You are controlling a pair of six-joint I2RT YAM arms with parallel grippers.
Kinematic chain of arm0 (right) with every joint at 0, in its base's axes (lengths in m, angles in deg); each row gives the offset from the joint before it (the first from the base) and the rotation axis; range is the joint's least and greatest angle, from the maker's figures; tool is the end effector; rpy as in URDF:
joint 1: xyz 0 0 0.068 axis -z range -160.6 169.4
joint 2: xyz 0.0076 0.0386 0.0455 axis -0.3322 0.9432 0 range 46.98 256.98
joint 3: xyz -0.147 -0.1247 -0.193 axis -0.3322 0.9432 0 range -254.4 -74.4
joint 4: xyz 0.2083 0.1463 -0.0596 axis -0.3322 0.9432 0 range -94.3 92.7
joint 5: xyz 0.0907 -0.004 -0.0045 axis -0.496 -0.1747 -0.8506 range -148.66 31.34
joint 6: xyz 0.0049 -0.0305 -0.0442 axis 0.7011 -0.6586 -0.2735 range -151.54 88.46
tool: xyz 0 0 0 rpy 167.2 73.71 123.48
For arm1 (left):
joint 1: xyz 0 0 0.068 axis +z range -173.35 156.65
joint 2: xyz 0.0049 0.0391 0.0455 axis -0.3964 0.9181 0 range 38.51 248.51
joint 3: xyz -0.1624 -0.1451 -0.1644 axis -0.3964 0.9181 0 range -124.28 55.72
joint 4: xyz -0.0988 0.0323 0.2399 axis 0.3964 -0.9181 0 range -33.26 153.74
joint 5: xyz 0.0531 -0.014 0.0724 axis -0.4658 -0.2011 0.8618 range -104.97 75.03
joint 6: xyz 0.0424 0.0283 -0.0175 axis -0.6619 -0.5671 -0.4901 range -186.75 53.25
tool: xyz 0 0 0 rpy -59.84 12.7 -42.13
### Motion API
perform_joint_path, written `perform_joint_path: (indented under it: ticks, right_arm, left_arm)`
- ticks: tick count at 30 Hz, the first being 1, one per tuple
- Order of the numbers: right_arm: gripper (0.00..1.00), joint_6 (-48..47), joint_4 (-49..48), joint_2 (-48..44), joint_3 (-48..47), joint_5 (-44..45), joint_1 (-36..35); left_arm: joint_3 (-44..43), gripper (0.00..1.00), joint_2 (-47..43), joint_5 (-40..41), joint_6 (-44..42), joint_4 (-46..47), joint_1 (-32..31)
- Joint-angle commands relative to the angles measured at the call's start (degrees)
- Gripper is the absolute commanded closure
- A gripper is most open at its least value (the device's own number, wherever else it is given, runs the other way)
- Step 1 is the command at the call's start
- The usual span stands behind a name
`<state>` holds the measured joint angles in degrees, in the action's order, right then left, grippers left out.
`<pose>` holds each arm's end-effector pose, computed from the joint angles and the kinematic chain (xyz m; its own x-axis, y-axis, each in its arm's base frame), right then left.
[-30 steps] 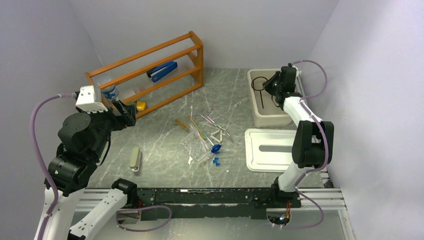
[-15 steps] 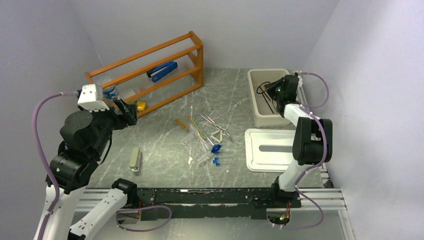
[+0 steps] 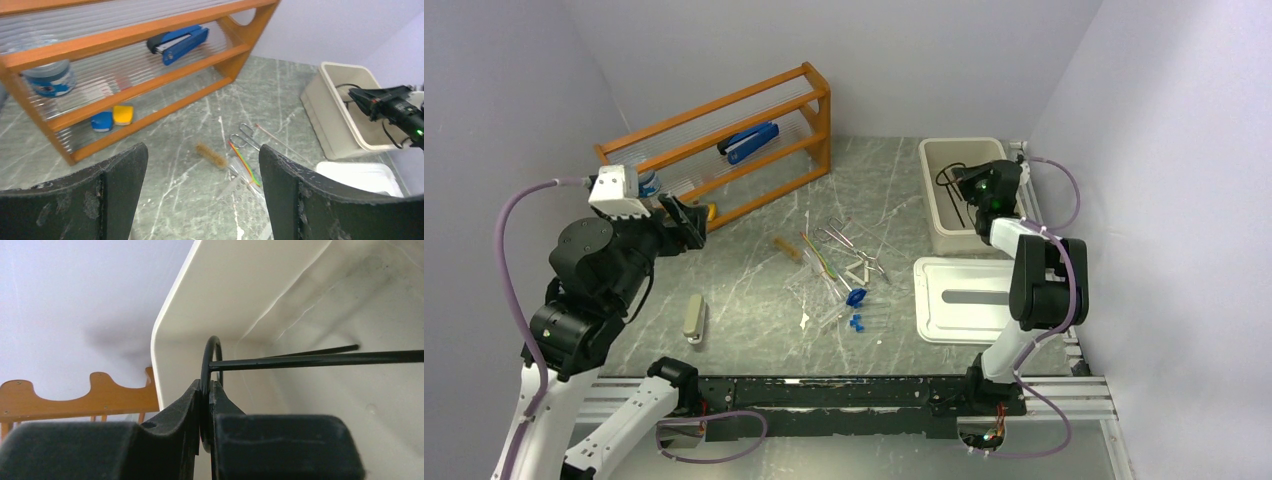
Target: Organize the chemistry lab equipment
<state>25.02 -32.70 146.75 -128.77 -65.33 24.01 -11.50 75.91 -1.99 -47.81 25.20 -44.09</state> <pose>0.3831 -0.0267 0.2093 -0.1865 0.8465 -0.4987 0.2260 0.5309 0.8167 0.0966 -0.0280 0.4312 -0.1787 -0.2704 -0.9460 0.0840 0.9538 -0.2885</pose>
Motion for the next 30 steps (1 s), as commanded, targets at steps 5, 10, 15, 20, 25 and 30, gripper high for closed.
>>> perform_joint_path:
  ticks: [5,10,15,20,25,30]
  right_arm:
    - [1.0,-1.88,2.7,-4.48,-1.1,-1.72,0.51]
    - [1.0,-0.41,4.37,-2.34,-0.71,-7.59,-0.16]
    - [1.0,-0.89,4.75,-1.24,-0.67,-10.84,-1.85]
    - [1.0,-0.6,4.16,0.26,-2.64,-15.76,-4.17]
    - [1.0,-0.8,4.29,1.24,-4.69,-16.17,-8.03]
    - [1.0,-5.97,8.81,-1.97,-6.6,-9.52,-8.29]
  left_arm:
    - [7.1,0.18,4.27,-22.63,5.75,14.88,-0.26]
    - [11.86,0.23,9.98,-34.09,10.98,23.97,-0.27]
    - [13.43,0.27,15.16,-39.17,14.43,29.48,-0.89]
    - [14.44,0.26,18.09,-37.21,15.85,34.7,-4.19]
    - [14.16,0.27,23.45,-35.31,17.63,38.07,-8.2]
    - [12.59,0.28,28.76,-32.54,20.1,43.11,-11.95]
